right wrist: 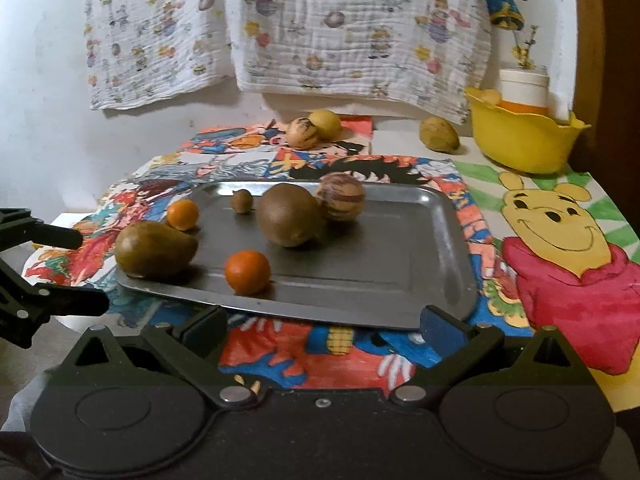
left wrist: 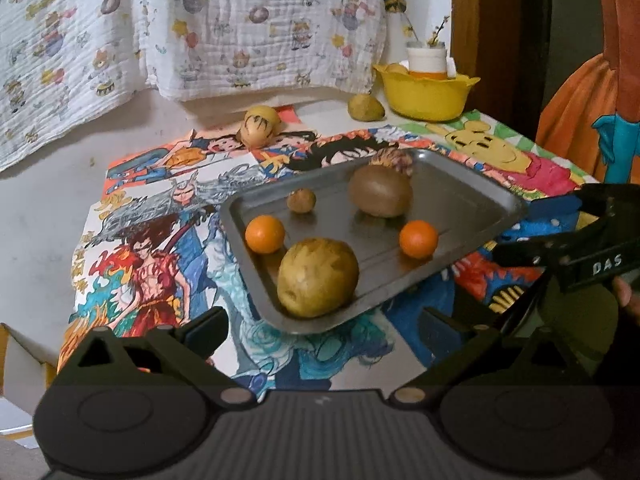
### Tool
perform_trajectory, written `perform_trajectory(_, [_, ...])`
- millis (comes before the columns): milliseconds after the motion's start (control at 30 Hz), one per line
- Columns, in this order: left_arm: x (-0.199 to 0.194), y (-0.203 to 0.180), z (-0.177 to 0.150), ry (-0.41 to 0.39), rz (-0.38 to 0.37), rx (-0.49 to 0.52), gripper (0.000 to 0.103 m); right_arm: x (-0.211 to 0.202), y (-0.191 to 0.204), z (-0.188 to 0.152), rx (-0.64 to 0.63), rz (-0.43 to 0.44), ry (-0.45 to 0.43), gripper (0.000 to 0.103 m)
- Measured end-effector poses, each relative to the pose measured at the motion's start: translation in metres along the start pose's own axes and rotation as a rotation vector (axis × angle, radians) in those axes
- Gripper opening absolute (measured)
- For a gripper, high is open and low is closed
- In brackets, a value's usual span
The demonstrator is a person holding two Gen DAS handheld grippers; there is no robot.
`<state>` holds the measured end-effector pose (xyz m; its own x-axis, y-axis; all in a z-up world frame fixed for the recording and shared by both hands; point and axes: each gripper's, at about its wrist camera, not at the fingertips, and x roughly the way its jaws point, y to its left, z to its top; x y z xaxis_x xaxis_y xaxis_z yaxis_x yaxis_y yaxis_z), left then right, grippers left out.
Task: Organize fruits
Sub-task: 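Lift both tools away from the tray toward the remaining loose fruits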
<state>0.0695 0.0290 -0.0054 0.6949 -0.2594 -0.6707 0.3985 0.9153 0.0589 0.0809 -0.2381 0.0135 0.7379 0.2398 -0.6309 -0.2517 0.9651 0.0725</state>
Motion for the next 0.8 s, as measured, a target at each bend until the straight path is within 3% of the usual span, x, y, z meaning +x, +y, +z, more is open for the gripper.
perform_trajectory(300, [-0.003,0.020,0.002,0.020,0.047,-0.009,0.102,0.004,-0.007,0.007,-0.024,-0.022,0.008,0.102])
perform_trajectory(600, [0.004,0.055,0.023,0.007,0.068,-0.111,0.103,0.016,-0.016,0.028,0.000,0.051,0.046,0.102])
perform_trajectory(800, [0.022,0.067,0.039,0.012,0.064,-0.135,0.103,0.028,-0.021,0.044,-0.007,0.053,0.066,0.102])
